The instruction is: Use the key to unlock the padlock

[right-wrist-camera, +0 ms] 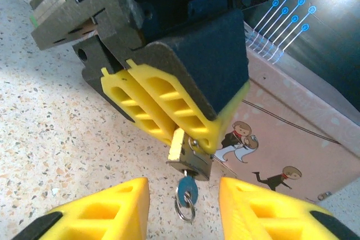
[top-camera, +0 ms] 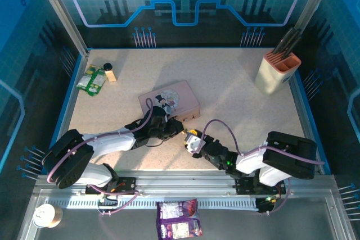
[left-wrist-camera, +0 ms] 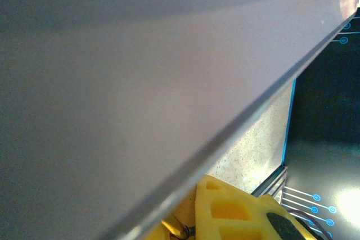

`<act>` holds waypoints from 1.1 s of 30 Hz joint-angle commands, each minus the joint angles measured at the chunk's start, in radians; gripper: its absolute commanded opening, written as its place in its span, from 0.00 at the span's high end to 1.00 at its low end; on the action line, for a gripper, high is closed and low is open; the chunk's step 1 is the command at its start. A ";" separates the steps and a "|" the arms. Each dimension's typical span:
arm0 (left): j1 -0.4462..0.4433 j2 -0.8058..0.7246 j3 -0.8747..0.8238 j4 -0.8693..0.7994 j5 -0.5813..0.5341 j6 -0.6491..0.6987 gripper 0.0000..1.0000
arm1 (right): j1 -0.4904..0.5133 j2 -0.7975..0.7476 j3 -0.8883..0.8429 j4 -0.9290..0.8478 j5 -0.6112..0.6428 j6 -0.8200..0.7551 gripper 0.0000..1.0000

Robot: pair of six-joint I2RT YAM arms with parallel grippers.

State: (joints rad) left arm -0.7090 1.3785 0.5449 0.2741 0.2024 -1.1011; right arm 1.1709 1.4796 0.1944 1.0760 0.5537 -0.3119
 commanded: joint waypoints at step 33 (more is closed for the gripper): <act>0.022 -0.046 -0.013 0.036 0.024 -0.085 1.00 | 0.003 0.177 0.057 0.160 0.097 0.023 0.77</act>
State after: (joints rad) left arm -0.7021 1.3636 0.5335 0.2737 0.2024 -1.1202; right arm 1.1713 1.6432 0.2489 1.1881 0.6212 -0.3096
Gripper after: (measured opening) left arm 0.121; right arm 0.229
